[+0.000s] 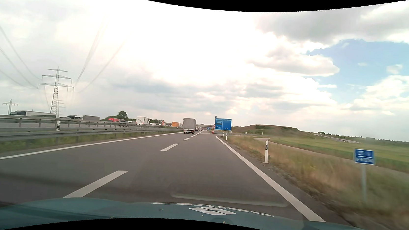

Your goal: Follow the waypoints while adhering to traffic rules and regulations

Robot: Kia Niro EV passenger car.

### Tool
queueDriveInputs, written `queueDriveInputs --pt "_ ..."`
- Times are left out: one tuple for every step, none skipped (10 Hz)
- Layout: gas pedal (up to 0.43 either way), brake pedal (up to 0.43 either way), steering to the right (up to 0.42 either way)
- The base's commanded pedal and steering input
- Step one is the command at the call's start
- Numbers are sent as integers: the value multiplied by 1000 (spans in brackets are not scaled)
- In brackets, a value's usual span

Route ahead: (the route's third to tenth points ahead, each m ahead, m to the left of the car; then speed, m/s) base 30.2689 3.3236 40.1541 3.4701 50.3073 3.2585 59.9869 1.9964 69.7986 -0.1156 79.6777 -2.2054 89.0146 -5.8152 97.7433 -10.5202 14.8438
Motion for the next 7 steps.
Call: queueDriveInputs --pt "79 0 -7" --pt "79 0 -7" --pt "79 0 -7" --pt "79 0 -7" --pt "87 0 -7" --pt "87 0 -7" --pt "87 0 -7"
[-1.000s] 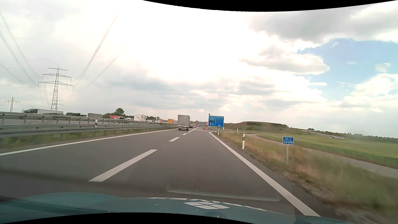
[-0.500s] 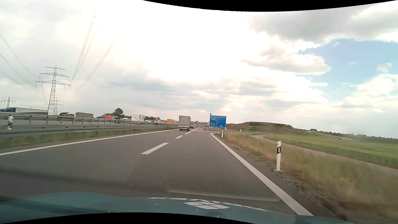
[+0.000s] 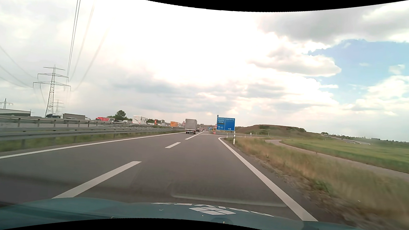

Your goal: Follow the waypoints while adhering to traffic rules and regulations

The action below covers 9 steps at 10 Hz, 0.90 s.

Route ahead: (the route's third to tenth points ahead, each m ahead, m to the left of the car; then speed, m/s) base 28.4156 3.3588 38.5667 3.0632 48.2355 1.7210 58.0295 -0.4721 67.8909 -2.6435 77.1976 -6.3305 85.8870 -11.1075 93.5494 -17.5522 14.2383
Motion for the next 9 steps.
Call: queueDriveInputs --pt "98 0 -6" --pt "98 0 -6" --pt "98 0 -6" --pt "110 0 -6" --pt "110 0 -6" --pt "110 0 -6" --pt "110 0 -6" --pt "110 0 -6" --pt "110 0 -6"
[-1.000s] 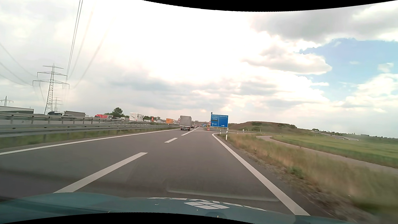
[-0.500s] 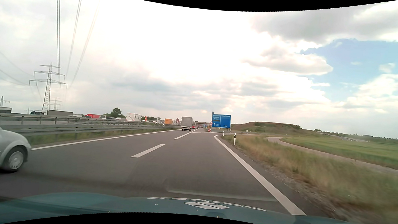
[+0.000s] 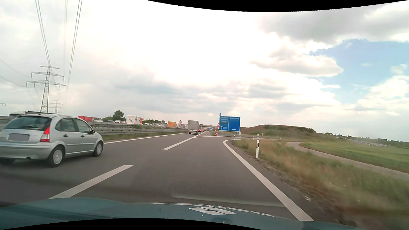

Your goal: Follow the waypoints while adhering to traffic rules and regulations

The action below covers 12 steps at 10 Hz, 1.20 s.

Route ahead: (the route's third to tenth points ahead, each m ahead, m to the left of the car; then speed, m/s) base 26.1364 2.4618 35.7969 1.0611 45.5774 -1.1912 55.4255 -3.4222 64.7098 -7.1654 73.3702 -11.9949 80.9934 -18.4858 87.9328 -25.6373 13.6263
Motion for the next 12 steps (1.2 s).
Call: queueDriveInputs --pt "118 0 -6" --pt "118 0 -5" --pt "118 0 -5" --pt "118 0 -5" --pt "118 0 -4" --pt "118 0 -4" --pt "118 0 -3" --pt "118 0 -2" --pt "118 0 -1" --pt "118 0 0" --pt "130 0 2" --pt "130 0 4"
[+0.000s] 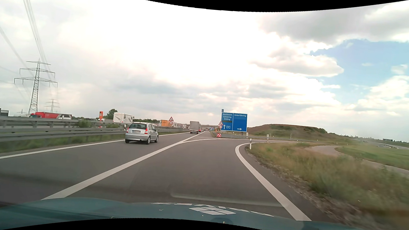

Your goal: Follow the waypoints while adhering to traffic rules and regulations

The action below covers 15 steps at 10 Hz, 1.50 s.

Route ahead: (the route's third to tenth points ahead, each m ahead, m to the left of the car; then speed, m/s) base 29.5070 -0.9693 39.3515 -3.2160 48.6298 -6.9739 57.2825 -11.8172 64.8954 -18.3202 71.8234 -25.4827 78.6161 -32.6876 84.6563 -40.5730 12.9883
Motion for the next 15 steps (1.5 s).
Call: queueDriveInputs --pt "130 0 6" --pt "130 0 9" --pt "130 0 13" --pt "130 0 17" --pt "130 0 18" --pt "130 0 19" --pt "130 0 21" --pt "130 0 24" --pt "138 0 27" --pt "138 0 30" --pt "138 0 33" --pt "138 0 37" --pt "138 0 40" --pt "138 0 43" --pt "138 0 47"
